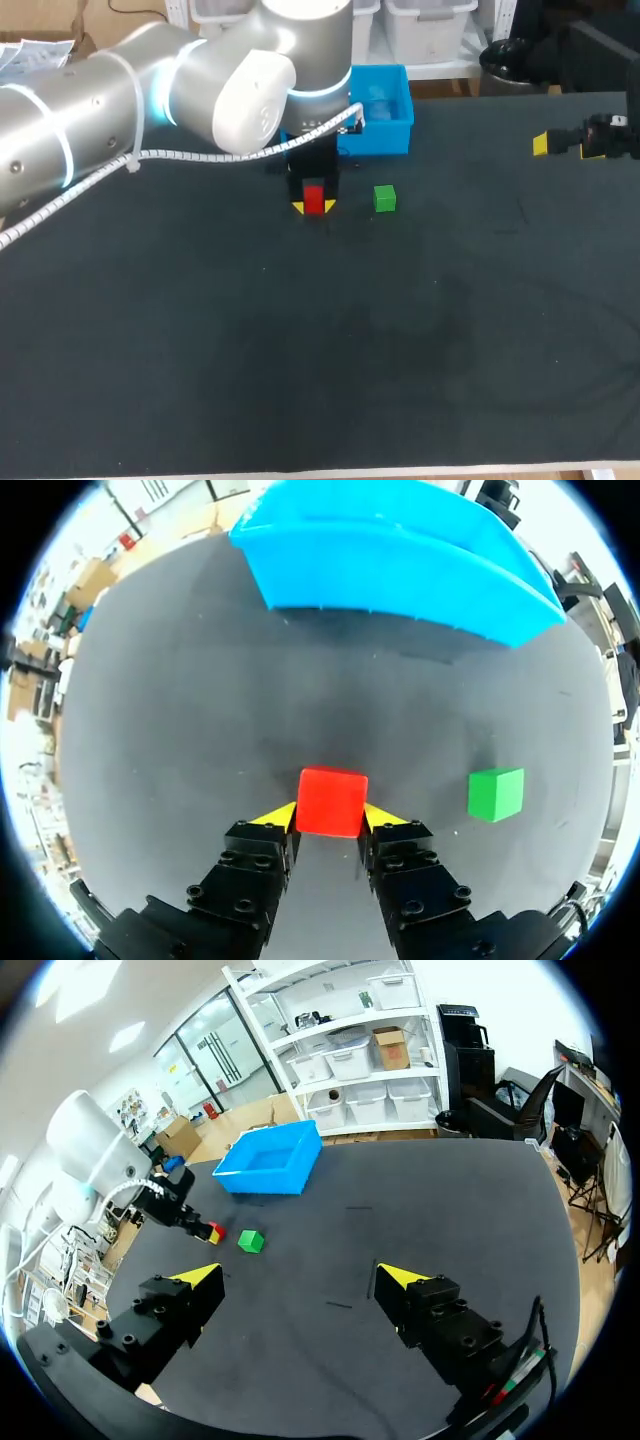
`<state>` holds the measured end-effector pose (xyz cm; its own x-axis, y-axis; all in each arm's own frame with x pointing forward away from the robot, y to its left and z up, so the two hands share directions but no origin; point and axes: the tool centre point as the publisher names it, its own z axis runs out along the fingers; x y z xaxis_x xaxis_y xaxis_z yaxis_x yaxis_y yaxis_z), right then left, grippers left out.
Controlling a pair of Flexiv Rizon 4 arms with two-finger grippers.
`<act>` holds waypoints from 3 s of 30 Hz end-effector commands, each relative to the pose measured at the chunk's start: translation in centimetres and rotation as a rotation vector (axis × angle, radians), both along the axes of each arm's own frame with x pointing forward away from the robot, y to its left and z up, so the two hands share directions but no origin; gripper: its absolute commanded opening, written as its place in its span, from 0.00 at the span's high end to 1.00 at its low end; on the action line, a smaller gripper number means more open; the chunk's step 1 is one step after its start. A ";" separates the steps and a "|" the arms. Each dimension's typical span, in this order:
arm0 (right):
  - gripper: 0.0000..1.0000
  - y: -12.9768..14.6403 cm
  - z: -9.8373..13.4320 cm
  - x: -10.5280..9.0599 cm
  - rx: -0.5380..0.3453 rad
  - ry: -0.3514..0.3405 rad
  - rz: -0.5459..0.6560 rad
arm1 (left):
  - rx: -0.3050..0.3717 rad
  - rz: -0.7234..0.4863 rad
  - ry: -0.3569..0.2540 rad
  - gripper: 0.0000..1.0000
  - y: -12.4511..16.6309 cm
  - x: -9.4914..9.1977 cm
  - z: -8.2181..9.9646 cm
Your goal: Use the left arm to pick the red cube and place it into the blue plastic box first, then use the right arm to grasp the green cube and put it into the same blue plastic box after the first action is fully finished.
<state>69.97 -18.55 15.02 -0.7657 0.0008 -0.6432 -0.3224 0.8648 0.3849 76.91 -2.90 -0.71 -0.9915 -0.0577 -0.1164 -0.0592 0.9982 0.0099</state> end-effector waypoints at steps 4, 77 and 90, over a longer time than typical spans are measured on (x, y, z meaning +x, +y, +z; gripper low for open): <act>0.00 0.0 0.0 0.0 -0.001 0.000 0.000 | 0.012 -0.025 -0.031 1.00 0.2 0.2 2.7; 0.00 0.0 0.0 0.0 -0.001 0.000 0.000 | -0.370 -0.070 -0.374 1.00 -2.4 18.2 16.6; 0.00 0.0 0.0 0.0 -0.001 0.000 0.000 | -0.372 -0.041 -0.293 1.00 -2.1 18.0 12.5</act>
